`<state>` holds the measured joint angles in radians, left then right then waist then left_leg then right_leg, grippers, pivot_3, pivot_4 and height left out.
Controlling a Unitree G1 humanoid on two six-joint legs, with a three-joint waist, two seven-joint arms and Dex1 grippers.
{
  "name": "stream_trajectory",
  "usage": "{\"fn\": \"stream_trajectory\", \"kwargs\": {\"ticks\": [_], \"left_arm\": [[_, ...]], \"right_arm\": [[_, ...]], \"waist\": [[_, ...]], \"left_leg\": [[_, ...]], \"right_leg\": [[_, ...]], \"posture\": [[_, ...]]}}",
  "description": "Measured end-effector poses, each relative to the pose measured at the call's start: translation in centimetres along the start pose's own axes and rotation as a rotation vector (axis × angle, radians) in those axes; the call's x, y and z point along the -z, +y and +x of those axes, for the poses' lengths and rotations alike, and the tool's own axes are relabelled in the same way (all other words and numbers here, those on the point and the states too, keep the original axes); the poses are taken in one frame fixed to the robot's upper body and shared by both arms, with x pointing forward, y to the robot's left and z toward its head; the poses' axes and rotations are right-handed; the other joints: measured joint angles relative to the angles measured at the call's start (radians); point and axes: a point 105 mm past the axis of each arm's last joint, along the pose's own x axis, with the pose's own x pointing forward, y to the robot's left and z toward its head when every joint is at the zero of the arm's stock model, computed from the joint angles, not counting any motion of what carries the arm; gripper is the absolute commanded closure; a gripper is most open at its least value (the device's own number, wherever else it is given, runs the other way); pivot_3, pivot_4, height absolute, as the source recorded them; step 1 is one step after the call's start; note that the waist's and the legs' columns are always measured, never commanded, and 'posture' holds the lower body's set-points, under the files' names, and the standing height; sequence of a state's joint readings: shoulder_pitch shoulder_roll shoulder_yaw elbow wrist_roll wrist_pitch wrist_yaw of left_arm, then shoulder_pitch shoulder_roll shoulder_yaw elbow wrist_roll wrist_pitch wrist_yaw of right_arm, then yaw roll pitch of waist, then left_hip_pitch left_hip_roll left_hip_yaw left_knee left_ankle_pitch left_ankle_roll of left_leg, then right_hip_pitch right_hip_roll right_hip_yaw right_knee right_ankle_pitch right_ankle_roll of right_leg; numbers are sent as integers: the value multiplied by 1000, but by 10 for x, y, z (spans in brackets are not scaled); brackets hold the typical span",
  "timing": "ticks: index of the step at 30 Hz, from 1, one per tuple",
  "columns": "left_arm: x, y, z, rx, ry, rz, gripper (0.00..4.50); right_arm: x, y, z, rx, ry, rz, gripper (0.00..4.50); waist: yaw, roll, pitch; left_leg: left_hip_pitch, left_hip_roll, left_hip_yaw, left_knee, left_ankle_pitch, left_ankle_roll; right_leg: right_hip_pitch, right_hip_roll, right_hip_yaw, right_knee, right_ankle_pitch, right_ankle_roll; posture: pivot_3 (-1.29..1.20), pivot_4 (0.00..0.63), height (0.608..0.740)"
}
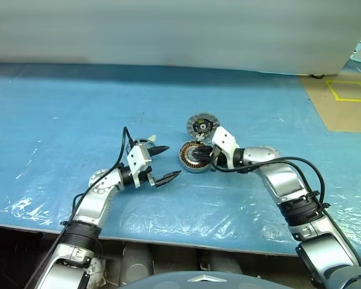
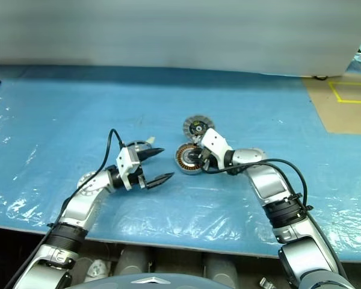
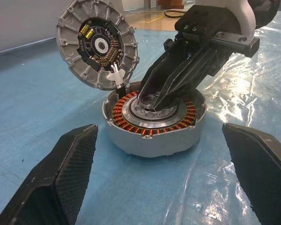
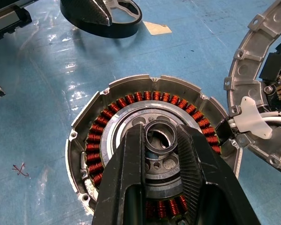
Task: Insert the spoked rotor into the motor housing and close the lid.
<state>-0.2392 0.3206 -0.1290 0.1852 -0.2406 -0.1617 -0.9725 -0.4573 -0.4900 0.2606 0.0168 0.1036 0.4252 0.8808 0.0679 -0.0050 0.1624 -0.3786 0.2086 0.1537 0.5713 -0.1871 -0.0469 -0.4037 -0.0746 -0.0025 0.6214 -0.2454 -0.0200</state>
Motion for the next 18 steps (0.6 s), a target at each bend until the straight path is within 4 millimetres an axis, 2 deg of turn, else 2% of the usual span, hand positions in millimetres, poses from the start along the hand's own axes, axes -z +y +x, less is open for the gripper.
{"fn": "stream_trajectory", "kwargs": {"ticks": [3,11,14,18], "left_arm": [[2,-1,-1,-1,3,-5,0],[2,-2,-1,0,6,-5,0],[3,-2,-1,3,8,-4,0],[3,-3,0,8,15,-1,0]], "right_arm": [[0,0,0,-1,1,-1,3909],[-4,11,6,-42,-43,55,1215],[-15,15,9,-64,-110,111,1429],[-18,10,5,-41,-127,123,2721]], "waist": [[0,0,0],[-1,0,0],[0,0,0],[2,0,0]], "left_leg": [[0,0,0,0,0,0],[0,0,0,0,0,0],[0,0,0,0,0,0],[0,0,0,0,0,0]], "right_leg": [[0,0,0,0,0,0],[0,0,0,0,0,0],[0,0,0,0,0,0],[0,0,0,0,0,0]], "posture": [[0,150,740],[0,150,740],[0,150,740],[0,150,740]]}}
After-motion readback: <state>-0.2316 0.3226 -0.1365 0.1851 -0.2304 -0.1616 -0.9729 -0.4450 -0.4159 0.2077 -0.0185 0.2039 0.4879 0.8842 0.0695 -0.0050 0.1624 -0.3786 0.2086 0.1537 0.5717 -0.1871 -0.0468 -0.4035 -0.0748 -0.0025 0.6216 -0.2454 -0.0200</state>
